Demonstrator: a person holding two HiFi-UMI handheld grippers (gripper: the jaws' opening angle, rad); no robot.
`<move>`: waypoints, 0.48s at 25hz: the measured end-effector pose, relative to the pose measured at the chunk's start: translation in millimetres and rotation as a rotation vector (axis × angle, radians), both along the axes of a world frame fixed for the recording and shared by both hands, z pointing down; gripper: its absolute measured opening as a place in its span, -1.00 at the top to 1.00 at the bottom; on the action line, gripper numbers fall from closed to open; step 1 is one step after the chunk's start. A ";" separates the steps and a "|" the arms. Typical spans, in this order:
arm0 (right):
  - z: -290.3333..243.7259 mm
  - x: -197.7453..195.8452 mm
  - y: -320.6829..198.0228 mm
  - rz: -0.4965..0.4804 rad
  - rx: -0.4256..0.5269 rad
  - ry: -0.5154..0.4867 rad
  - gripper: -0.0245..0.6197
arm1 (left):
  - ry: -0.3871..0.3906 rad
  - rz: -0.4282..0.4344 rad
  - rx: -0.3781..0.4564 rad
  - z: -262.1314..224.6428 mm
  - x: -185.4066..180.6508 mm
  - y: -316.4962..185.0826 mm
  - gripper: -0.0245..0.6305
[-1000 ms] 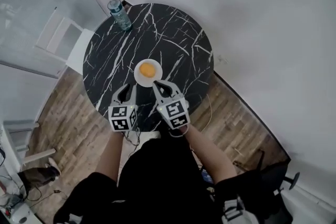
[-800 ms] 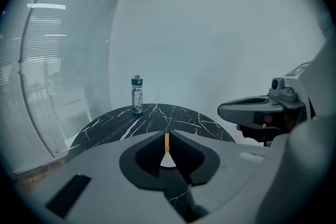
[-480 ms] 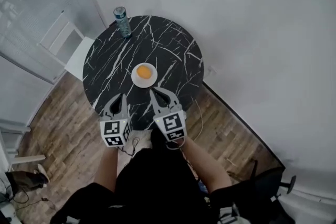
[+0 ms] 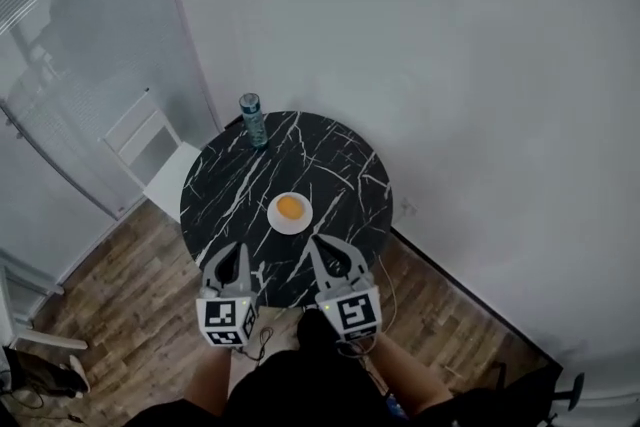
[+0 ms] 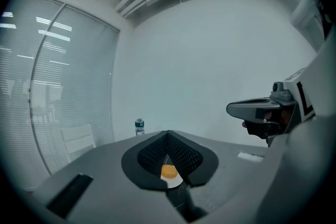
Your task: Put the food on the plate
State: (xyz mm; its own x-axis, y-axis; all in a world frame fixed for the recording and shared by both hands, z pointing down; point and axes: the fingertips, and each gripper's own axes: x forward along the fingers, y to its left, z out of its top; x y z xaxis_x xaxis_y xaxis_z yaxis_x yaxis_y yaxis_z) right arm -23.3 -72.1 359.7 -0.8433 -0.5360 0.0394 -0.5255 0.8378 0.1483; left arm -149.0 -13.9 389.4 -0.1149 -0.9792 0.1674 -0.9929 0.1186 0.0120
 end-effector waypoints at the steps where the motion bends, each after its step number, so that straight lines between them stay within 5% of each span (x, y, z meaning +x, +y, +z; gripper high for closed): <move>1: -3.3 -0.6 2.9 -0.001 0.013 0.002 0.94 | -0.006 0.002 0.009 -4.9 0.2 3.8 0.93; 9: -30.7 -12.1 24.7 -0.011 0.059 -0.009 0.94 | -0.015 0.020 0.069 -34.5 0.2 23.9 0.93; 12: -38.6 -18.9 35.3 -0.025 0.064 -0.021 0.94 | -0.047 0.009 0.026 -50.5 -0.7 35.7 0.93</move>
